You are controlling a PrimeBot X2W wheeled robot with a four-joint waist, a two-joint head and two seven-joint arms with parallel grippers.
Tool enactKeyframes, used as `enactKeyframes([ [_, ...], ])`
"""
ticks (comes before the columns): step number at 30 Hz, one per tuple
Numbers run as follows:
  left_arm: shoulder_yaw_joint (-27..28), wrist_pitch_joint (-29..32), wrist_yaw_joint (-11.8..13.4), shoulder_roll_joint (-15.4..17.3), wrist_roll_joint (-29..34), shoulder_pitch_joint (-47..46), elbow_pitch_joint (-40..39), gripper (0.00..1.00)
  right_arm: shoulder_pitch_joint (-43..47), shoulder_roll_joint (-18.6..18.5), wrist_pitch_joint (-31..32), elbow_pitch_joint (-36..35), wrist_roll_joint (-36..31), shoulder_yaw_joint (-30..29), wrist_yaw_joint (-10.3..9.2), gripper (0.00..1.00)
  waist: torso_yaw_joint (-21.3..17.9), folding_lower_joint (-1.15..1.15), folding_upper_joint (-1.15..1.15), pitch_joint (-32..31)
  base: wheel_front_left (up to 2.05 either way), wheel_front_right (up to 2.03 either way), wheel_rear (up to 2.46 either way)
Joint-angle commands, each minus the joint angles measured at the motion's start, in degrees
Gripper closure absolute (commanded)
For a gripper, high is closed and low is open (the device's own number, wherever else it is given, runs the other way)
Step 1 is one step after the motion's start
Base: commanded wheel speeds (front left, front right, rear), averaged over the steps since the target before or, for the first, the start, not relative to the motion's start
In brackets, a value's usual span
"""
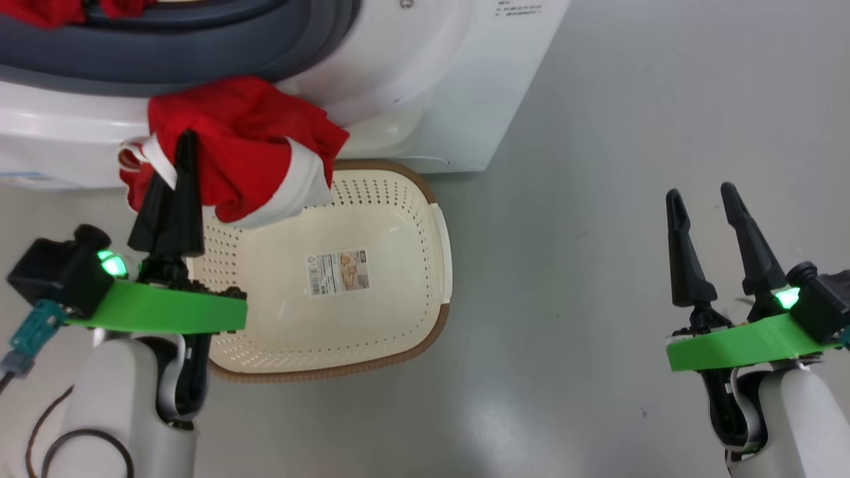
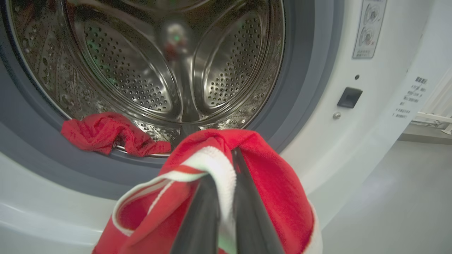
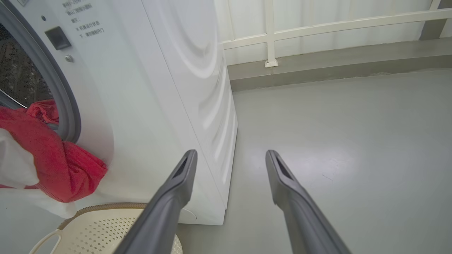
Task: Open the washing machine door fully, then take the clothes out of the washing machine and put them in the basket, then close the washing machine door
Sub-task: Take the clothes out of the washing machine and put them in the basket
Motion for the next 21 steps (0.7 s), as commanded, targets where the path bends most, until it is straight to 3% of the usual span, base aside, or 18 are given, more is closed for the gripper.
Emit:
enactKeyframes([
  [1,1.4,-0.2,0.0,1.1,0.1,1.0,0.0,1.0,-1.3,0.1,-0.4,-1.7,-0.7,1.3,0.37,0.0,0.0,0.0,0.0,2.3,0.0,0.0,0.0],
  [21,-4.6,-0.2,0.0,1.5,-3.3,-6.2,23.7,1.0,-4.5,0.1,-0.4,-2.8,-0.8,2.2,0.37,0.0,-1.5,0.0,0.0,10.5,0.0,0.0,0.0],
])
